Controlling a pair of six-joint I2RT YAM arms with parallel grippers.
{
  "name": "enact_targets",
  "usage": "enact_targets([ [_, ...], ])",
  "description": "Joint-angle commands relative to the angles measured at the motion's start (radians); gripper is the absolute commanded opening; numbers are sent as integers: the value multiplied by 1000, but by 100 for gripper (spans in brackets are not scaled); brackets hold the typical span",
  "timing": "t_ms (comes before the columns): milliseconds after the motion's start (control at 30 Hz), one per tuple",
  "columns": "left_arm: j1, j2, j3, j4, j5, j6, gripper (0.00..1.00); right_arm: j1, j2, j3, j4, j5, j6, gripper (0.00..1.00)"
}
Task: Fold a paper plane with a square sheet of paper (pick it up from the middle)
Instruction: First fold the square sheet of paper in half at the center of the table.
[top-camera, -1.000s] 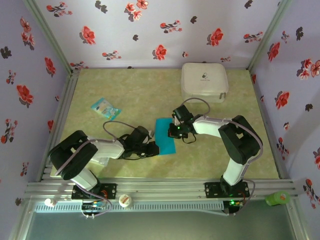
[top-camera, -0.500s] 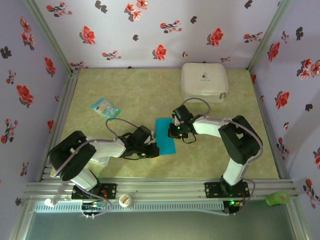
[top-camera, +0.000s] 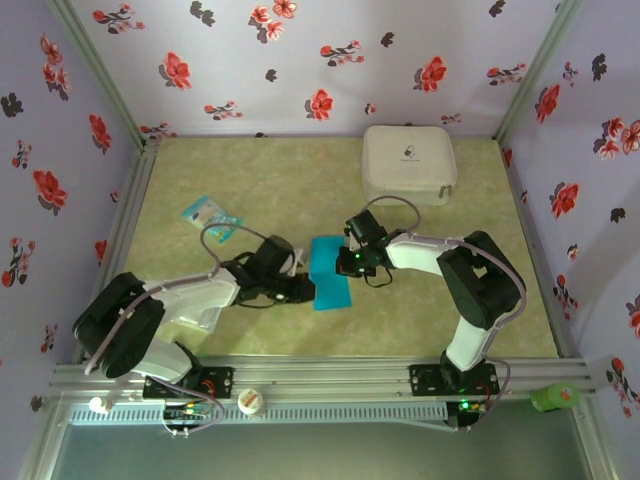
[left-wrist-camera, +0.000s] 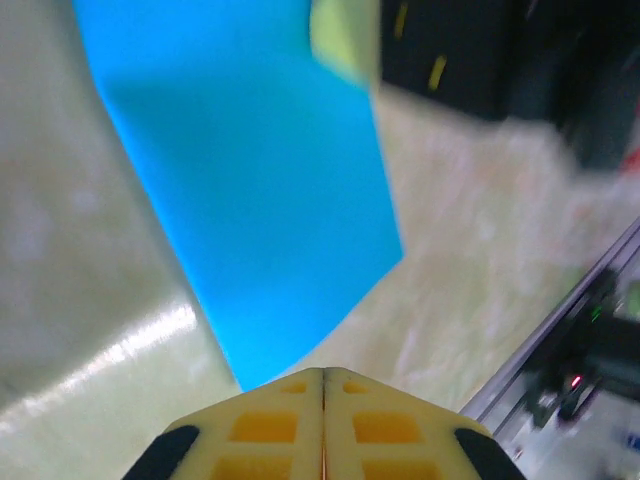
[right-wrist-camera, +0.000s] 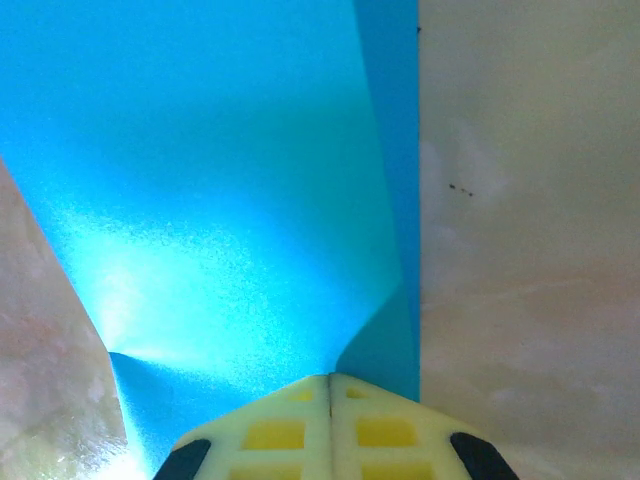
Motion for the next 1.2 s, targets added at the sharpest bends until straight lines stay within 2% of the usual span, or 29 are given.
enact_targets([
  [0,111,14,76,-7,64,31,5,-4,46,-48,-161,118,-11,0],
  [133,190,113,173,7,138,24,1,-4,42,-51,-163,118,-13,0],
  [300,209,238,296,5,208,75,0,-4,41,-45,-170,126,-13,0],
  [533,220,350,319,49,206,80,0,-5,47,-48,-161,121,-12,0],
  [700,224,396,300,148,208,47,0,-5,54,-37,-170,118,-19,0],
  [1000,225,484,294,172,205,62,0,-5,61,-40,-163,112,-22,0],
  [1167,234,511,283,97,136,115,0,-4,60,-40,-167,117,-22,0],
])
